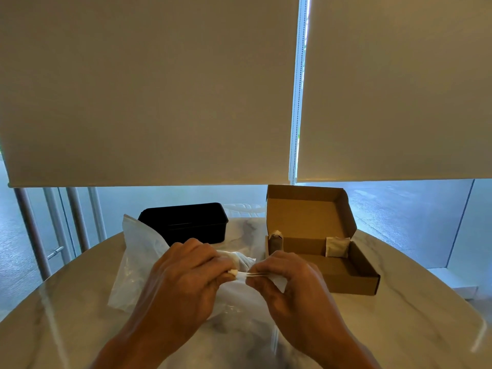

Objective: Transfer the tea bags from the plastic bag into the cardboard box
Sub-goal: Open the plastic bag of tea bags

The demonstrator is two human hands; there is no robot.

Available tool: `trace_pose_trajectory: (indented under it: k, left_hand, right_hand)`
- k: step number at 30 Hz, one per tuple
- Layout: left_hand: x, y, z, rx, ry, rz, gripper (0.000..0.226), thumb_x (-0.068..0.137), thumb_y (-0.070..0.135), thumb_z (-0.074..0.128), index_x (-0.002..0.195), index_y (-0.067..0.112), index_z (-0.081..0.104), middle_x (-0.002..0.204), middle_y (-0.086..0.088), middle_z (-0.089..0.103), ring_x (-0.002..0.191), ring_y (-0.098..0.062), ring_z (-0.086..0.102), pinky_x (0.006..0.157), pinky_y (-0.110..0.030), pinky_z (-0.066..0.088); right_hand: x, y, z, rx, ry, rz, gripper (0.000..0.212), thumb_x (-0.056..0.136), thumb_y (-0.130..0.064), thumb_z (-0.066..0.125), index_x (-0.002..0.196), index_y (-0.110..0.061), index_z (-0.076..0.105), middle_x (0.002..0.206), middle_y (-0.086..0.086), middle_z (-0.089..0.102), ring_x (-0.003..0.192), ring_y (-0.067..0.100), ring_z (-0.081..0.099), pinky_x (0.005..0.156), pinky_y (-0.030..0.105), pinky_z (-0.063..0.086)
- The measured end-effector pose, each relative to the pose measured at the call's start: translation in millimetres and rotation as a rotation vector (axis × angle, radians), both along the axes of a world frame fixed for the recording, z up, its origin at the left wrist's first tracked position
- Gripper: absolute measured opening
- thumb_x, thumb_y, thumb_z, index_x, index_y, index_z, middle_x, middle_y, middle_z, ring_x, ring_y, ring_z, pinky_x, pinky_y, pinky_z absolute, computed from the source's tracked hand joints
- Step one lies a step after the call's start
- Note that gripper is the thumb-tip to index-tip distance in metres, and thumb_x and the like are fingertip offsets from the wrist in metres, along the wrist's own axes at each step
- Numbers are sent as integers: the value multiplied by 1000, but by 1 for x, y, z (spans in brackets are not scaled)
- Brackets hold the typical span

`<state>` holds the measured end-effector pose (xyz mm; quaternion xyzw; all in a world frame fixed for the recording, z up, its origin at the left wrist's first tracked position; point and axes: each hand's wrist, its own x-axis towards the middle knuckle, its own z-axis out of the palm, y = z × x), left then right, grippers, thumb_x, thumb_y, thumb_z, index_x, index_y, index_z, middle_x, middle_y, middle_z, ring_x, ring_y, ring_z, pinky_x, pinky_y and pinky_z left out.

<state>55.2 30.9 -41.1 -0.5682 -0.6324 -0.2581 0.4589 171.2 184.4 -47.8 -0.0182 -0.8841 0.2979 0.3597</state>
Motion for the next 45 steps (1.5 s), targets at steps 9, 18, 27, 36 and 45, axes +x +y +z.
trace_pose_trajectory:
  k: [9,18,27,36,45]
  left_hand:
    - [1,-7,2,-9,-101,11,26,92,37,49,93,19,68,83,2,65,78,-11,52,68,-28,44]
    - [-1,-12,3,-28,-113,22,13,90,33,50,101,29,57,82,4,64,77,-13,52,66,-32,44]
    - [-3,-15,2,-50,-156,6,15,94,37,45,103,31,56,83,4,63,77,-13,53,69,-30,44]
    - [-10,-16,-2,-36,-199,31,31,90,34,49,88,13,72,81,1,63,79,-10,51,69,-28,43]
    - [-8,-14,-1,-62,-216,2,50,97,45,37,89,12,72,79,-1,65,78,-6,47,69,-20,40]
  right_hand:
    - [4,7,0,14,-1,-26,18,82,-39,67,99,-42,65,77,-43,53,97,-7,52,87,28,46]
    - [4,8,1,-4,2,-31,24,76,-53,55,89,-40,70,80,-43,55,96,-6,55,84,27,51]
    - [5,11,2,15,-16,-57,9,80,-40,66,87,-37,72,79,-39,55,91,-7,57,82,24,51]
    - [8,4,5,28,-168,-87,10,85,-34,64,92,-39,69,83,-39,49,86,-7,54,85,16,46]
    - [6,-15,9,321,-155,-118,45,86,-53,56,129,-39,51,125,-22,56,111,-5,42,94,19,21]
